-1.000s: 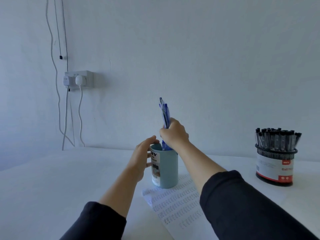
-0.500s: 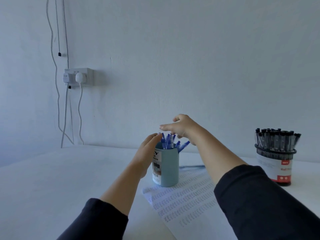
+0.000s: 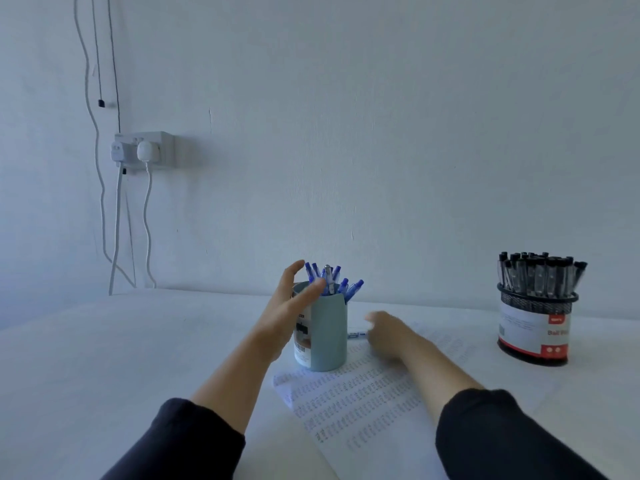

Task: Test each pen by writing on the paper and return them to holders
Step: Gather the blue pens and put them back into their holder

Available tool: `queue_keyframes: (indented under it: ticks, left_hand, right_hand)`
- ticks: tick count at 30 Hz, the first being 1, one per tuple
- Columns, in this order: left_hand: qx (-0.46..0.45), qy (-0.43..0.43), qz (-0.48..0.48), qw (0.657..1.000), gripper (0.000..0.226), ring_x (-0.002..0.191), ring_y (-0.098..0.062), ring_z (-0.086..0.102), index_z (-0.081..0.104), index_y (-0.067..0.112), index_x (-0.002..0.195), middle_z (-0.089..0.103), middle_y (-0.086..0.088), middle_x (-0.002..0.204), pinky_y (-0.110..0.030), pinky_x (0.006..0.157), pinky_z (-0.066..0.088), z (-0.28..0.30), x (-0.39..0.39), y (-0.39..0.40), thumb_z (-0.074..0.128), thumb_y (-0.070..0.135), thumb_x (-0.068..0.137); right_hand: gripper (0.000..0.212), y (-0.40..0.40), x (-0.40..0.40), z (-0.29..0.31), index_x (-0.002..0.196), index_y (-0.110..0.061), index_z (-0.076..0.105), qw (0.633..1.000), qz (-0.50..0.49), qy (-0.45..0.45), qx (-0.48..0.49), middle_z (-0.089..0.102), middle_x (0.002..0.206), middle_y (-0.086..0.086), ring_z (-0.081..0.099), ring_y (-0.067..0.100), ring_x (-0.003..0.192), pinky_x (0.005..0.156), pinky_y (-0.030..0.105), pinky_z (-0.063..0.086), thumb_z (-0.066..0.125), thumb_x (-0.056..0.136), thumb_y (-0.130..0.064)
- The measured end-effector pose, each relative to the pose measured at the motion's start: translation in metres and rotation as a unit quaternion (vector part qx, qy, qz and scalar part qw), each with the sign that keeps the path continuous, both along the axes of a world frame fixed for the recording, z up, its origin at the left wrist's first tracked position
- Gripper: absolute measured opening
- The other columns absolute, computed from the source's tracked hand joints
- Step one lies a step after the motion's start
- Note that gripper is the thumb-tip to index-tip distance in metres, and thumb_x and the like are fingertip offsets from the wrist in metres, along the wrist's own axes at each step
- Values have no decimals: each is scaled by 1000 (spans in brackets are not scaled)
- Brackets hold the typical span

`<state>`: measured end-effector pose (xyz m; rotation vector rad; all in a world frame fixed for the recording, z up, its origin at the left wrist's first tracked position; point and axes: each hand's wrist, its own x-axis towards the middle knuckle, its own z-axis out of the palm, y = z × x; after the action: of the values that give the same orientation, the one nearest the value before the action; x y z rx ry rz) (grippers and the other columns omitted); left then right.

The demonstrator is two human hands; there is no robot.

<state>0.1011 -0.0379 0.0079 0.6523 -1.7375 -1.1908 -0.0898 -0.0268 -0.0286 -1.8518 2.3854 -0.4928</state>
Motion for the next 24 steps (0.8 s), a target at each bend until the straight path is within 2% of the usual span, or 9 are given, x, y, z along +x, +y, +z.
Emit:
queue_keyframes:
  ticks: [3,6,9,12,15,17,20,22,24]
  left_hand:
    - [-16,-11,5,1000,74,92,-7,57,26,35,142,54,-3,116,-15,60,48,-3,-1,-3,67,28,82]
    - [-28,-10,17,999,76,92,-8,58,28,32,144,56,-2,114,-16,61,50,-5,-2,-9,70,26,81]
    - [-31,-3,19,999,67,88,-7,61,35,30,140,60,3,106,-16,62,49,-5,-3,-7,69,35,82]
    - [-20,14,14,1000,39,78,-4,62,42,30,128,65,3,97,-13,56,48,-3,-3,-6,56,25,92]
    - [-13,11,11,1000,33,82,-10,62,44,32,123,65,1,98,-17,58,47,-2,-2,-3,54,25,93]
    - [-15,9,8,1000,42,79,-8,64,44,35,121,66,2,97,-16,57,48,-2,-2,-3,65,30,85]
    - [-25,-2,15,1000,62,80,-5,65,41,35,126,66,3,99,-16,59,49,-1,-2,-1,61,42,68]
    - [-28,0,16,999,68,86,-9,64,40,32,131,65,1,104,-17,62,49,-2,-2,-3,66,41,69]
    - [-30,1,14,999,68,88,-10,63,39,31,133,64,-2,108,-15,61,49,-3,-2,-4,74,32,75]
  right_hand:
    - [31,4,9,-5,122,-15,54,991,-23,125,-46,55,128,6,49,24,118,100,36,36,37,96,-11]
    - [25,7,12,2,111,-12,56,979,-46,170,-99,58,112,6,53,23,106,89,34,42,40,94,-3]
    - [16,10,6,20,96,-7,53,952,-109,-49,-280,54,89,5,55,24,84,64,29,43,41,93,1]
    - [8,12,6,56,89,-7,55,811,-69,-368,-450,58,82,7,58,25,77,68,33,52,50,94,-5]
    - [13,19,21,81,80,-11,55,733,26,-483,-477,62,85,14,62,25,75,69,35,58,53,91,-4]
    - [13,22,30,84,81,-13,55,744,52,-479,-463,64,85,17,63,24,72,69,36,56,55,87,-1]
    - [28,27,38,77,105,-19,51,831,91,-420,-353,67,85,15,63,19,71,66,30,50,55,84,0]
    - [23,30,42,75,102,-18,57,875,121,-381,-274,64,81,10,58,15,72,66,27,44,55,86,-1]
    - [10,35,38,77,92,-15,63,888,133,-378,-226,63,85,1,54,9,78,73,28,41,58,88,-9]
